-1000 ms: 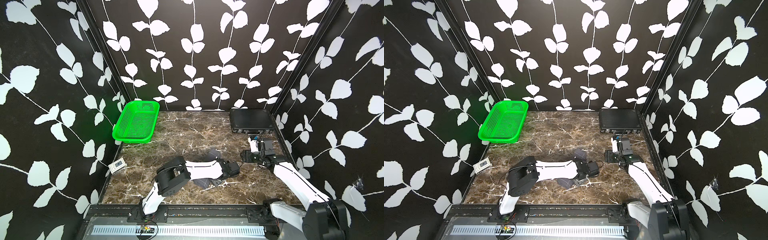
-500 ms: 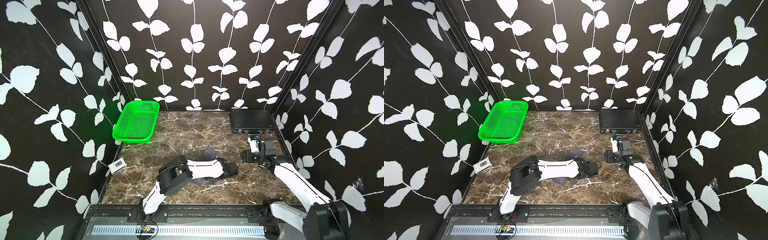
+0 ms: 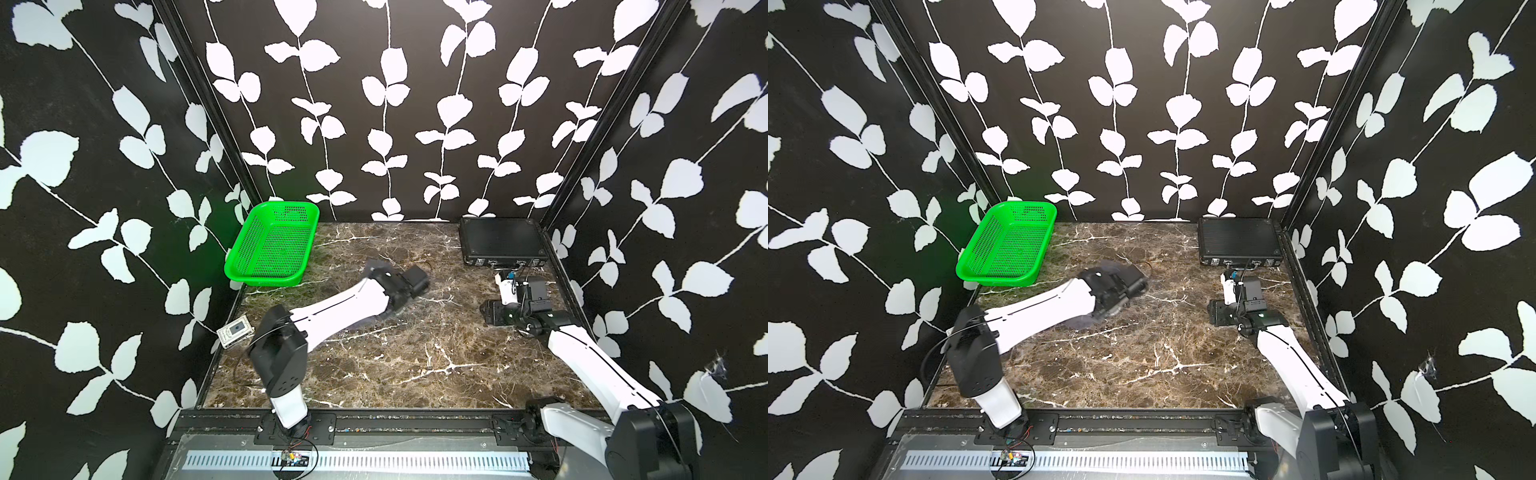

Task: Roll up the pillowcase
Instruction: Pick up the pillowcase at the center of the board, then place the pillowcase in the bin.

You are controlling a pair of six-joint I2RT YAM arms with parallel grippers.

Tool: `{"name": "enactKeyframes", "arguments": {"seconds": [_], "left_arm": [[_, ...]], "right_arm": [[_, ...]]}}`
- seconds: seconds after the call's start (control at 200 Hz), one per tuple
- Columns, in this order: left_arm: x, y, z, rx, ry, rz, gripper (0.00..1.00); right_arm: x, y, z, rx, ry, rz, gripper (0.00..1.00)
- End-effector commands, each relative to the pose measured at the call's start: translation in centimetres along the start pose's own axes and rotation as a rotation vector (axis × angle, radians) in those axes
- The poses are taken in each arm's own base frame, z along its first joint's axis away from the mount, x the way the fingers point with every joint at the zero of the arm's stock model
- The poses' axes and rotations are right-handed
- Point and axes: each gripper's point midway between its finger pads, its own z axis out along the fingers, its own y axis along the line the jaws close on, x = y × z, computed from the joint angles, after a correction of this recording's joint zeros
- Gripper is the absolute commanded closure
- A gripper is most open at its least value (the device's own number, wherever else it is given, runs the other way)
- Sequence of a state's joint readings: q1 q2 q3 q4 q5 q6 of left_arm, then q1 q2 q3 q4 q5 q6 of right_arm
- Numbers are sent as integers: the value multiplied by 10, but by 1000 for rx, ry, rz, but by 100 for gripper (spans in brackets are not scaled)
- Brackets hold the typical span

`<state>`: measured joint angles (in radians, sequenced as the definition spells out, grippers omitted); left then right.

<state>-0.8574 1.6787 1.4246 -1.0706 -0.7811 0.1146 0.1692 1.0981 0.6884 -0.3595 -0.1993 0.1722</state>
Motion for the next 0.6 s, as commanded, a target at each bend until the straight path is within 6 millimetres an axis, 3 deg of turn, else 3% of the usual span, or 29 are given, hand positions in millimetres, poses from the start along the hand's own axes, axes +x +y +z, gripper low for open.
{"name": "enactKeyframes", "arguments": {"seconds": [0.0,0.215,0.41,0.445,0.47,0.59], "left_arm": [[28,52,7,-110,56,77,100],[56,146,29,-223,73,7,100],[75,203,67,-276,111,14,100],[78,210,77,-276,122,16,100],[80,216,83,-284,132,24,100],[89,246,118,-296,148,5,100]], "right_arm": [[-15,9,-2,-48,-52,3,27],[-21,11,-3,-56,-56,12,26],[-27,11,-4,-55,-60,27,21],[-27,11,-5,-50,-59,28,17],[-28,9,-6,-42,-59,29,2],[-38,5,-19,3,-97,19,1]]}}
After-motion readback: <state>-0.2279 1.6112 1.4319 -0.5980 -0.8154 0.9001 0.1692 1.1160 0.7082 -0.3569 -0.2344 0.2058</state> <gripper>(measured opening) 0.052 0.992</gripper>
